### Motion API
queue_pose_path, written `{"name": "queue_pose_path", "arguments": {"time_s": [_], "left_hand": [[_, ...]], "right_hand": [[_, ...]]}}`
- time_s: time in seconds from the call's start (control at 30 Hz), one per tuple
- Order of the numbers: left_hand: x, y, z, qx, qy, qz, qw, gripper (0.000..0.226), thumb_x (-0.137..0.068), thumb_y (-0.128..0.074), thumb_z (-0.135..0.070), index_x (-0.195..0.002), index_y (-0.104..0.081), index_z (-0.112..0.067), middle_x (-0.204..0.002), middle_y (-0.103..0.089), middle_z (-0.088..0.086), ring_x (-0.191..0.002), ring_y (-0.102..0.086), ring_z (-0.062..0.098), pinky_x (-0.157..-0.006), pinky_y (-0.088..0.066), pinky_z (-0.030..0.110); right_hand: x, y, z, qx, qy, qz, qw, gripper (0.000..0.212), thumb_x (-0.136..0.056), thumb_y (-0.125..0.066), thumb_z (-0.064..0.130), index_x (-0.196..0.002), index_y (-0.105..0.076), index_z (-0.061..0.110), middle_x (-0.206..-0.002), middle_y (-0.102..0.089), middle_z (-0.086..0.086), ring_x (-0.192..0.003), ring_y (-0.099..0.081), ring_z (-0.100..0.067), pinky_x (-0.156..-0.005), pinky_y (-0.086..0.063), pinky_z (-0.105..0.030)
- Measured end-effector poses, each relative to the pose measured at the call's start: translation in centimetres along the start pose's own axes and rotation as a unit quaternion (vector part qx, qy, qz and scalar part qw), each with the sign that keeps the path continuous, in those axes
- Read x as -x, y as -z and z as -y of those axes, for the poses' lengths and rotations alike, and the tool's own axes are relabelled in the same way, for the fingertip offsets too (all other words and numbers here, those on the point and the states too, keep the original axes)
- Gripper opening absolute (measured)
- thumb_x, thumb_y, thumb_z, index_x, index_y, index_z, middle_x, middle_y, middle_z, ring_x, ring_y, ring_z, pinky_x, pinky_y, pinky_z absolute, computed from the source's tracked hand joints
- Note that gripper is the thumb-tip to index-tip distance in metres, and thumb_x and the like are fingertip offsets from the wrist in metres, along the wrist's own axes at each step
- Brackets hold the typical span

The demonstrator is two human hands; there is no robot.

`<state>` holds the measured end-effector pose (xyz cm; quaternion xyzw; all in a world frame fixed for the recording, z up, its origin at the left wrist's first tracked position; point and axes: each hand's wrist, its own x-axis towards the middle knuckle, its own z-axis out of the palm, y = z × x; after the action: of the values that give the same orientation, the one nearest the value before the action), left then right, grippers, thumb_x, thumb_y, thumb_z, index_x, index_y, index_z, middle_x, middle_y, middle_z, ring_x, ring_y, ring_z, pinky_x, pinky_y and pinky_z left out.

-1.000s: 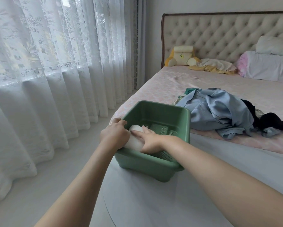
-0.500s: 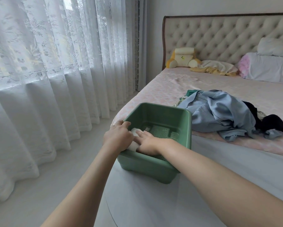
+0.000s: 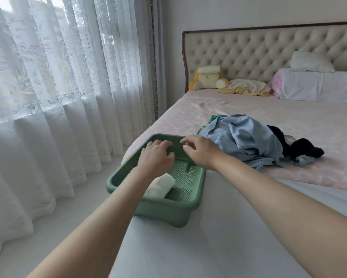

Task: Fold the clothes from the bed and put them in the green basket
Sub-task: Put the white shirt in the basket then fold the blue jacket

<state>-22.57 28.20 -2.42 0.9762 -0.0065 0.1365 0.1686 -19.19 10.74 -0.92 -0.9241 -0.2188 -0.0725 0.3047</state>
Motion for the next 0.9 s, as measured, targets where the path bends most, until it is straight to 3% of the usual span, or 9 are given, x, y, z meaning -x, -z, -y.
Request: {"name": "queue_pose_path", "arguments": {"time_s": [0.13,0.3,0.43,0.57,0.63,0.7,0.73,0.8,0.9], "left_hand": [[-2.9,-1.7,-7.2,0.029,-0.056,-0.010,0.998,0.045,-0.095,-0.044,-0.035,-0.139,-0.051,-0.030,-0.137,-0.054,0.003,-0.130,-0.043,0.024,-0.107,-0.034,0.039],[-7.6,-6.2,-15.0,0.078,-0.115,0.012,0.990,0.043,-0.095,-0.048,-0.026,-0.138,-0.051,-0.025,-0.136,-0.055,0.002,-0.129,-0.044,0.025,-0.107,-0.037,0.038],[-12.1,-10.8,-19.3,0.074,-0.141,0.068,0.985,0.054,-0.096,-0.047,-0.022,-0.148,-0.036,-0.024,-0.141,-0.046,0.007,-0.128,-0.044,0.030,-0.099,-0.044,0.044],[-16.1,-15.0,-21.2,0.036,-0.129,0.112,0.985,0.085,-0.093,-0.051,-0.020,-0.158,0.002,-0.034,-0.164,-0.007,0.012,-0.147,-0.016,0.035,-0.112,-0.034,0.052],[-18.0,-16.8,-21.2,0.023,-0.118,0.129,0.984,0.095,-0.093,-0.055,-0.024,-0.155,0.016,-0.036,-0.165,0.007,0.011,-0.150,-0.007,0.034,-0.113,-0.031,0.052],[-19.6,-18.1,-21.1,0.055,-0.122,0.130,0.982,0.100,-0.092,-0.058,-0.028,-0.154,0.020,-0.035,-0.158,-0.024,0.010,-0.135,-0.040,0.034,-0.099,-0.043,0.042],[-19.9,-18.4,-21.1,0.077,-0.132,0.123,0.981,0.099,-0.092,-0.057,-0.025,-0.155,0.020,-0.033,-0.136,-0.050,0.008,-0.109,-0.057,0.026,-0.084,-0.046,0.031],[-20.3,-19.1,-21.0,0.084,-0.152,0.099,0.980,0.095,-0.093,-0.053,-0.016,-0.155,0.018,-0.030,-0.087,-0.057,-0.002,-0.066,-0.050,0.009,-0.064,-0.040,0.023],[-20.1,-19.8,-20.8,0.103,-0.162,0.089,0.977,0.081,-0.094,-0.051,-0.019,-0.156,-0.004,-0.040,-0.094,-0.064,-0.009,-0.080,-0.060,0.012,-0.073,-0.052,0.035]], "right_hand": [[1.1,5.1,-5.8,0.035,-0.039,-0.023,0.998,0.028,-0.098,-0.052,0.029,-0.120,-0.069,0.025,-0.119,-0.067,0.003,-0.105,-0.060,-0.015,-0.088,-0.046,-0.029],[2.3,9.9,-14.6,0.052,-0.125,-0.037,0.990,0.029,-0.097,-0.053,0.023,-0.123,-0.067,0.022,-0.130,-0.058,-0.002,-0.117,-0.059,-0.021,-0.100,-0.048,-0.036],[1.9,11.7,-20.9,0.086,-0.166,-0.029,0.982,0.041,-0.097,-0.053,0.018,-0.137,-0.057,0.016,-0.146,-0.045,-0.004,-0.133,-0.046,-0.023,-0.108,-0.040,-0.036],[-0.2,11.8,-25.4,0.189,-0.220,-0.011,0.957,0.061,-0.096,-0.054,0.031,-0.152,-0.035,0.016,-0.167,-0.012,-0.003,-0.152,-0.015,-0.025,-0.114,-0.030,-0.044],[-1.5,10.9,-26.9,0.181,-0.248,-0.006,0.952,0.086,-0.095,-0.057,0.039,-0.160,-0.006,0.017,-0.169,0.003,-0.001,-0.155,0.002,-0.023,-0.118,-0.021,-0.047],[-3.2,10.0,-28.2,0.164,-0.255,-0.015,0.953,0.097,-0.095,-0.056,0.047,-0.159,0.011,0.018,-0.168,0.010,-0.003,-0.154,0.011,-0.023,-0.120,-0.015,-0.049],[-4.0,9.6,-28.8,0.175,-0.255,-0.022,0.951,0.094,-0.096,-0.054,0.050,-0.160,0.009,0.019,-0.168,0.011,-0.005,-0.154,0.013,-0.025,-0.121,-0.012,-0.051],[-5.6,9.2,-29.7,0.197,-0.254,-0.045,0.946,0.071,-0.100,-0.050,0.046,-0.159,-0.018,0.023,-0.168,0.005,-0.009,-0.154,0.012,-0.028,-0.121,-0.004,-0.059],[-6.5,9.2,-30.3,0.075,-0.232,-0.168,0.955,0.026,-0.103,-0.046,0.021,-0.121,-0.064,0.023,-0.149,-0.047,-0.009,-0.147,-0.030,-0.031,-0.122,-0.009,-0.056]]}}
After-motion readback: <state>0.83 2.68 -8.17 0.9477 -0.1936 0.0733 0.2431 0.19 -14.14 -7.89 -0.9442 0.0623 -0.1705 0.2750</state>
